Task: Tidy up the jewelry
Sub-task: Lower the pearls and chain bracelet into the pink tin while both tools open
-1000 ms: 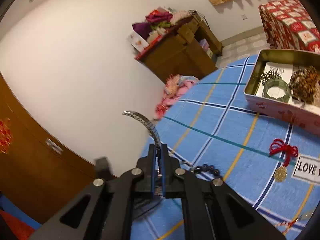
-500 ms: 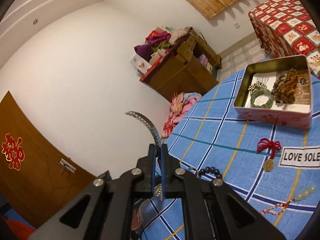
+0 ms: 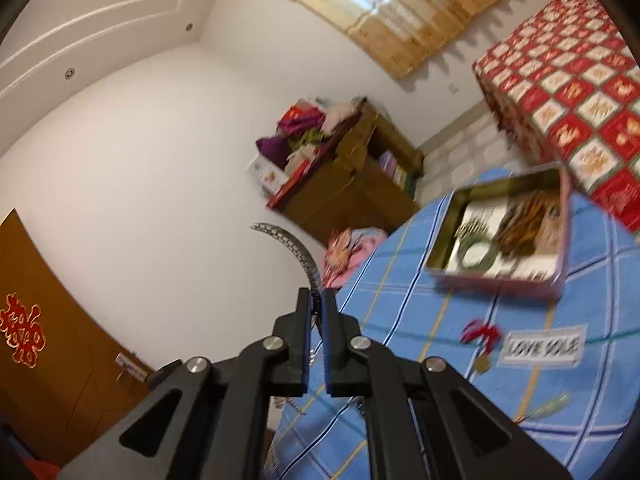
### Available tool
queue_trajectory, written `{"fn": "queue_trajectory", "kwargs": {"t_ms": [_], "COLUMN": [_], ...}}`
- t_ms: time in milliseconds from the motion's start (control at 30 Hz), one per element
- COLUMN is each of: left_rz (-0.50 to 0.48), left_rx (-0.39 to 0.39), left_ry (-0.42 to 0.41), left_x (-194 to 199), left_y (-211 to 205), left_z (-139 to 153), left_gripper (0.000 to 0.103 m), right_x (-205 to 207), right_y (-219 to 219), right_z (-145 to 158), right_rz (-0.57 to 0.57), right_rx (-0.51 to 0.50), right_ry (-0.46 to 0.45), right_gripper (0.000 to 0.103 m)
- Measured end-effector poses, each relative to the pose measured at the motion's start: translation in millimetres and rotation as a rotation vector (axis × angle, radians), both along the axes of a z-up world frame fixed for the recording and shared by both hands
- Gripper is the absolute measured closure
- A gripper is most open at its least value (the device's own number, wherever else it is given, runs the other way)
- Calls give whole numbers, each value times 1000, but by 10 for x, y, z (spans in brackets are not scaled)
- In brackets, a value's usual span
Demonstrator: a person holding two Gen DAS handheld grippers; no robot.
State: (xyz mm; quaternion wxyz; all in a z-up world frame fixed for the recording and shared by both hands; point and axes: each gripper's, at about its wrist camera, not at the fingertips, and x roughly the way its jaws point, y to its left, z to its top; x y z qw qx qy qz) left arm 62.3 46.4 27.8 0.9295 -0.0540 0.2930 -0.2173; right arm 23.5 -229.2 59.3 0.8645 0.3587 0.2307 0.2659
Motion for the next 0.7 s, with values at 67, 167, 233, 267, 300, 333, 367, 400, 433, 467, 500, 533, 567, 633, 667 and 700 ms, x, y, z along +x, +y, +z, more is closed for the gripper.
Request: {"fn": "queue_trajectory", "kwargs": {"t_ms": [67,167,233,267,300,333,367,400,433,467,500,533,567,633,667,700], "left_rz": [-24,-56,-79,-95,-106,-118,-126,-139,-150,-165,-175,-189,-201,-216,-224,-231], "left_rx": [7,-2,-1,-5,-7,-7,-5,-4,-8,-12,-14,-17,-22,-23,-18,-9], "left_ry": [-23,-52,-69,-74,-79,-86,-91,-93,-94,-89,-84,-73,-62,-41,-30,-20], "left_x": [113,265,403,503,553,630,683,757,807,882,930,990,1047,1128,1171,1215], "left_y": [-148,-348,-521,-635,-693,-794,-864,-969,-1050,-1165,-1233,-1322,-1399,-1540,-1616,-1702], "left_z": [90,188,235,253,252,256,251,241,222,184,156,106,51,-53,-106,-169], "left_gripper": [98,98,98,98,98,98,98,98,98,98,98,98,98,98,98,98], "right_x": [54,144,231,305,352,408,470,524,585,639,698,758,798,881,932,956], "right_y": [-119,-273,-370,-424,-458,-493,-519,-538,-561,-583,-610,-636,-652,-668,-670,-672], "right_z": [52,94,87,56,31,-1,-44,-89,-156,-224,-306,-398,-472,-613,-694,-743], "right_rz": [-32,-84,-114,-129,-138,-149,-166,-182,-191,-193,-196,-199,-197,-195,-201,-202], "right_rx": [-13,-31,-37,-36,-33,-34,-49,-68,-77,-74,-69,-67,-65,-79,-104,-116], "right_ry": [-10,-19,-21,-12,-4,4,12,22,36,49,68,90,108,143,169,183], "right_gripper": [96,96,96,96,96,96,96,96,96,96,96,96,96,96,96,96]}}
